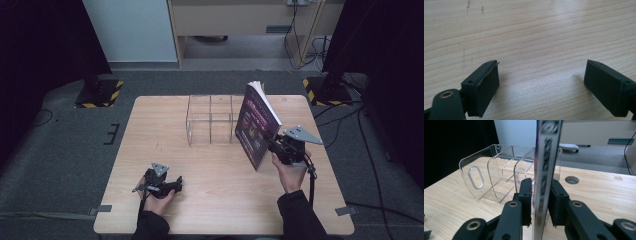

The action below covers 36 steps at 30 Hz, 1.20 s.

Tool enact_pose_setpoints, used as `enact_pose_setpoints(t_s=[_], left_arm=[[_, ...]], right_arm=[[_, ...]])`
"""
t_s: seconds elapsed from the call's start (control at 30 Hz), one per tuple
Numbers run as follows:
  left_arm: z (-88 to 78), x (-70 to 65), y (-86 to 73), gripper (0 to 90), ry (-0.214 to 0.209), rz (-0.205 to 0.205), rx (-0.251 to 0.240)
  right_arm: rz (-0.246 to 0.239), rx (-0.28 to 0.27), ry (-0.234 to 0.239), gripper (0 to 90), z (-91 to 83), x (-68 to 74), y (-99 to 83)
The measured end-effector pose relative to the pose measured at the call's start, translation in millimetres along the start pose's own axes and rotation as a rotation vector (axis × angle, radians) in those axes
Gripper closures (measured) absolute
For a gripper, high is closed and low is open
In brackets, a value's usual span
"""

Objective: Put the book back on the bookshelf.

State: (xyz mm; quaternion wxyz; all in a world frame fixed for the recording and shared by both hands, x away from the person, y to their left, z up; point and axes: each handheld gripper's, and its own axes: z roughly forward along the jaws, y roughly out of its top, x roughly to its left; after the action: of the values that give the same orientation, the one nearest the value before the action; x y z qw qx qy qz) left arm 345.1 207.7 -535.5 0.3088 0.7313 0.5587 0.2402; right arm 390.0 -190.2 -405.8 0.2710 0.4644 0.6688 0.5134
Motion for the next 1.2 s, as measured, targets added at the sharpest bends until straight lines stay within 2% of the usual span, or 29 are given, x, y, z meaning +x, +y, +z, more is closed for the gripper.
enact_pose_setpoints(t_s=[0.13,0.23,0.4,0.57,0.87,1.2], left_arm=[[0.0,0.0,0.0,11.9,0.000,0.000,0.000],[0.0,0.0,0.0,11.9,0.000,0.000,0.000],[0.0,0.0,0.0,11.9,0.000,0.000,0.000],[0.0,0.1,0.0,11.9,0.000,0.000,0.000],[0.0,0.1,0.0,11.9,-0.001,0.000,0.000],[0.0,0.2,0.1,11.9,-0.001,0.001,0.001]], right_arm=[[-0.008,0.015,-0.017,74.0,9.8,1.3,8.3],[-0.004,0.022,-0.035,79.2,15.1,2.5,13.3],[0.018,0.028,-0.065,82.6,17.2,3.7,15.9],[0.029,-0.005,-0.060,82.9,17.8,3.7,14.4],[0.008,-0.035,-0.059,83.0,29.4,8.4,22.4],[0.010,-0.080,-0.112,83.0,47.7,9.9,41.1]])
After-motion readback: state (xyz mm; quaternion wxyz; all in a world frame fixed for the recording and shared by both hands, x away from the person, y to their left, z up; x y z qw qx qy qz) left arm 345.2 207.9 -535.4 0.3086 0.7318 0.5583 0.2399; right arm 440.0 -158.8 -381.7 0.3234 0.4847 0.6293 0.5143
